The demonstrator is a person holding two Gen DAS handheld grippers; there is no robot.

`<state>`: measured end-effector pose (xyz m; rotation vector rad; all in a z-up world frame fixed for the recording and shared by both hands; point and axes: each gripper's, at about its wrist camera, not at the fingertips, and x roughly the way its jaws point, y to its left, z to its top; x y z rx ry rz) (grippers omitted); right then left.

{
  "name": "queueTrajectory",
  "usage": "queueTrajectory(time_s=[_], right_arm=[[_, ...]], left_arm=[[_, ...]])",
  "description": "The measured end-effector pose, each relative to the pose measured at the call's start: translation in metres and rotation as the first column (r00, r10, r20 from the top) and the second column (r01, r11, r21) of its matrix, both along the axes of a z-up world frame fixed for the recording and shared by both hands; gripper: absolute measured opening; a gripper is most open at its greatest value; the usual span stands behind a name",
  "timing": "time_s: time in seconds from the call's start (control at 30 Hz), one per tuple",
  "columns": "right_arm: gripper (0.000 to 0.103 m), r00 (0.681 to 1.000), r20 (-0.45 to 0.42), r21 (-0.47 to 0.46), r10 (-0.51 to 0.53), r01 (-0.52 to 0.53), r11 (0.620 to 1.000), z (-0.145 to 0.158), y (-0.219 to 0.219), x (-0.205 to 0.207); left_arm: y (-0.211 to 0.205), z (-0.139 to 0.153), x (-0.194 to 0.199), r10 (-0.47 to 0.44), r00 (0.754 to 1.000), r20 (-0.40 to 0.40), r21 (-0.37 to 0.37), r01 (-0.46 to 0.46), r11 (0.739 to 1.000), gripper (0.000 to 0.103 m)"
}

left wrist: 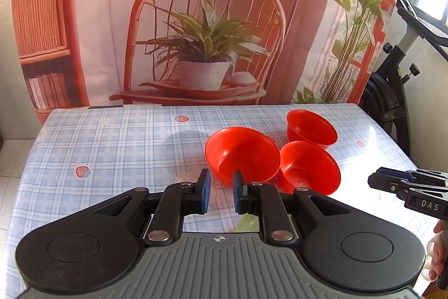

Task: Organize plates and bowls

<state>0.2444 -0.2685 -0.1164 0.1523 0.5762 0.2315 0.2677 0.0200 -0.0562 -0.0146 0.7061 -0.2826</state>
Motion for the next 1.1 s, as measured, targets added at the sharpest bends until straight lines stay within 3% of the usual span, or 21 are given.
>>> queueTrajectory(time_s=[0.17, 0.33, 0.63, 0.8, 1.1], right_arm=[[0.032, 0.996, 0.007, -0.043, 0.086, -0.086, 0.995, 0.008, 0.007, 0.026], [0.042, 0.989, -0.043, -0.049, 0.139, -0.141, 0.989, 0.007, 0.015, 0.062], [0.041, 0.974, -0.107, -0.069, 0.199, -0.207, 0.976, -0.007, 0.041, 0.122], [0.031, 0.967, -0.145, -0.098, 0.209, -0.224, 0.970, -0.020, 0.056, 0.152], [0.026, 0.954, -0.217, -0.072, 0.204, -0.224, 0.972, -0.043, 0.072, 0.184]], left_arm=[[0.003, 0.009, 0.009, 0.029, 0.999, 0.041, 0.000, -0.029, 1.000, 0.018], [0.003, -0.001, 0.028, 0.057, 0.998, 0.016, -0.021, -0.057, 0.998, 0.018], [-0.006, -0.037, 0.069, 0.074, 0.994, -0.080, -0.060, -0.079, 0.995, 0.018], [-0.010, -0.060, 0.088, 0.081, 0.988, -0.129, -0.066, -0.090, 0.994, 0.018], [-0.011, -0.085, 0.103, 0.092, 0.978, -0.188, -0.092, -0.111, 0.990, 0.018]])
